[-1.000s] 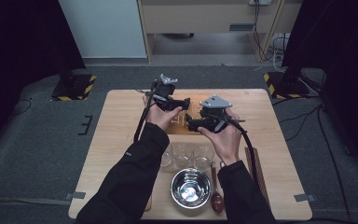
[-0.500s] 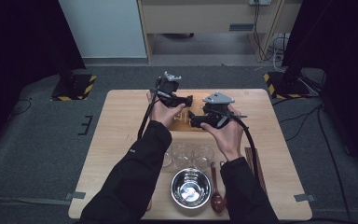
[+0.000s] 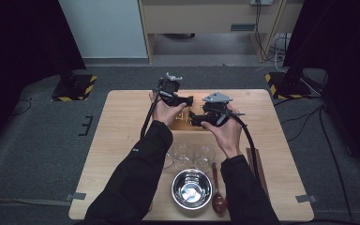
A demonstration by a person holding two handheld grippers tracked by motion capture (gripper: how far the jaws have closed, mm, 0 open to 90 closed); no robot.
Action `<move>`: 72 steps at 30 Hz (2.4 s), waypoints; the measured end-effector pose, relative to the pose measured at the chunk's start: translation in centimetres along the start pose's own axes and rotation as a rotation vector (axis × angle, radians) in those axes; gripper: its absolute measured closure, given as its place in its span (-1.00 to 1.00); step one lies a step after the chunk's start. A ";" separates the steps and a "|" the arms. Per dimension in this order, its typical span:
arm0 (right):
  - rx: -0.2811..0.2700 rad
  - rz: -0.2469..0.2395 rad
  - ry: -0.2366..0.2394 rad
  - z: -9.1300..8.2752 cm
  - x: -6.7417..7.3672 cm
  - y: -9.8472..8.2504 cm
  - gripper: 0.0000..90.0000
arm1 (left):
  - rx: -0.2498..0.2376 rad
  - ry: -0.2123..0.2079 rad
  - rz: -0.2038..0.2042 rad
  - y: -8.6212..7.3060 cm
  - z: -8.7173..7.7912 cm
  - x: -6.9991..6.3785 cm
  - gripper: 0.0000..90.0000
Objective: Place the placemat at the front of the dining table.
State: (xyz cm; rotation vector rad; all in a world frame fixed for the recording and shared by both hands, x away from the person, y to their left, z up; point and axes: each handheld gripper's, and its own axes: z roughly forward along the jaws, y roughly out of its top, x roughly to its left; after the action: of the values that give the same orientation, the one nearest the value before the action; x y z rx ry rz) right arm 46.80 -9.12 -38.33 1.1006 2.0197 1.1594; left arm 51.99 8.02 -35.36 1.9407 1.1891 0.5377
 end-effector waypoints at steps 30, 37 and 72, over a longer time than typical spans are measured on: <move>0.085 0.033 0.013 3.6 -1.1 -2.3 -0.84 | 0.068 0.002 -0.012 -1.8 4.4 0.9 -0.63; 0.117 0.035 0.013 4.5 -1.2 -2.9 -0.84 | 0.084 0.004 -0.015 -2.5 5.4 1.2 -0.63; 0.280 0.049 0.025 8.5 -0.7 -6.6 -0.84 | 0.201 0.019 -0.032 -6.2 9.7 1.8 -0.63</move>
State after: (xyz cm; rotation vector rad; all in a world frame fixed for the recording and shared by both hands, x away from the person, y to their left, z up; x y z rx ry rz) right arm 51.30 -8.06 -48.15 1.2816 2.2343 0.9359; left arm 56.11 7.28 -46.23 2.0844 1.3269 0.4346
